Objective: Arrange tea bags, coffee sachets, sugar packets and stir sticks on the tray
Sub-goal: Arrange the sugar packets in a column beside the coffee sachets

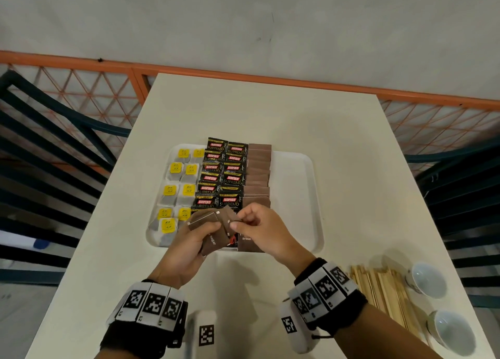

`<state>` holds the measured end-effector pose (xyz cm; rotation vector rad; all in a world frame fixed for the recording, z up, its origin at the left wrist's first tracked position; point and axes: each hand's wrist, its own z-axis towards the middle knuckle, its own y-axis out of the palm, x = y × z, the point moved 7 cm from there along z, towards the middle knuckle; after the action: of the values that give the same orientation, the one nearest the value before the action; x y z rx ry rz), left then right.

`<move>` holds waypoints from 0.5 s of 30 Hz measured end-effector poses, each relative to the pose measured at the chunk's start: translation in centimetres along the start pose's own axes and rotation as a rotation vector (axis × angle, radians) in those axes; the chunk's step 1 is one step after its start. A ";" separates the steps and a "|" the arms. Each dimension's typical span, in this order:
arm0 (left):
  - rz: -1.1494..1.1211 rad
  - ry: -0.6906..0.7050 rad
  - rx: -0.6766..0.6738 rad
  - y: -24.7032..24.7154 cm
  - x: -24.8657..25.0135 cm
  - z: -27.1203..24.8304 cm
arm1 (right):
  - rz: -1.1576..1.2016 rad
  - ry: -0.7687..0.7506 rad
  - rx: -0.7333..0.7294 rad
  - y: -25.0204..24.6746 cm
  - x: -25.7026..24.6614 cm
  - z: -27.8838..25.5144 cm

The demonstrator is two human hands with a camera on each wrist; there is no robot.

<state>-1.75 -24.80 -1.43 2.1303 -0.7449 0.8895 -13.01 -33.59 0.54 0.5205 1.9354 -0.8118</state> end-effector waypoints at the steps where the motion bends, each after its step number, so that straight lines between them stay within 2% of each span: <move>1: 0.006 0.005 -0.007 0.0 0.2 0.0 | 0.026 0.016 -0.001 -0.2 0.0 0.1; 9: 0.019 0.058 0.026 -0.5 0.9 0.4 | 0.344 0.097 -0.035 -1.2 0.2 0.9; 15: 0.019 0.101 0.027 -0.9 1.6 0.9 | 0.419 0.107 0.007 -2.2 0.7 1.6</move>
<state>0.17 -25.33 -0.99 2.0877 -0.7067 1.0142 -13.84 -36.25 0.06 0.9513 1.8280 -0.5288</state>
